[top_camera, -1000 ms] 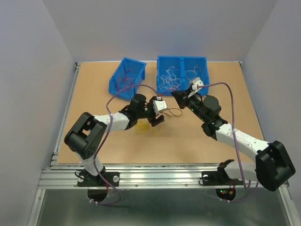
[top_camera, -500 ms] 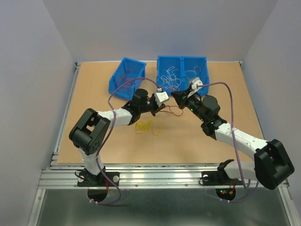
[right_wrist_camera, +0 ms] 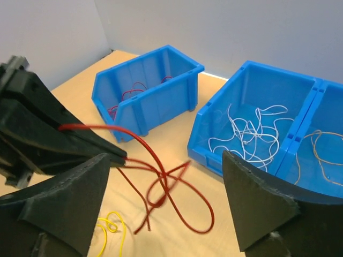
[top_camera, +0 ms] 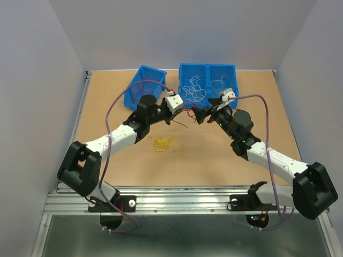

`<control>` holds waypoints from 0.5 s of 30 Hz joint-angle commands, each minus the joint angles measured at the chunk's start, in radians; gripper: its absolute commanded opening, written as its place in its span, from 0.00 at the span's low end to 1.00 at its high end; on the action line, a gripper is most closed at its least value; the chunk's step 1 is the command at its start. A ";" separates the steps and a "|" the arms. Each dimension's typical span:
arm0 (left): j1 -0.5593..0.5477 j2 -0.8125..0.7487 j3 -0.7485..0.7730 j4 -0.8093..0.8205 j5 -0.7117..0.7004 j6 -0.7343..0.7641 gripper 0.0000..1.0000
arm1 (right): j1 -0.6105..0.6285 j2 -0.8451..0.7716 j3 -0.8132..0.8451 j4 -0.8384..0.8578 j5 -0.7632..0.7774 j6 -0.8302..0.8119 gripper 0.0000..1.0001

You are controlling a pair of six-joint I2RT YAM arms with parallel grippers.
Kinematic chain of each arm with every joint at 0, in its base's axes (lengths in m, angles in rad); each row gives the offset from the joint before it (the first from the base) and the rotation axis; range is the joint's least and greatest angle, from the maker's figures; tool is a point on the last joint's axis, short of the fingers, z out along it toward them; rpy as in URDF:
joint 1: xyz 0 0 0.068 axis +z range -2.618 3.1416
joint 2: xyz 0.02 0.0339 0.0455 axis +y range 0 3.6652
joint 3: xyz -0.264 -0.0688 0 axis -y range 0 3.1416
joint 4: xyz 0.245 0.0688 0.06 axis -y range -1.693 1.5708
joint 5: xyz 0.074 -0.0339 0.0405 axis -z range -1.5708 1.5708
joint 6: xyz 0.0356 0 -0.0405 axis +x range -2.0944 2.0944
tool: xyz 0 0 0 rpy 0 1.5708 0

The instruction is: Untangle the cables

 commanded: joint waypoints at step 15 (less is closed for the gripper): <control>0.385 -0.122 0.103 0.039 -0.194 -0.219 0.00 | -0.008 -0.033 -0.024 0.056 0.050 -0.006 0.95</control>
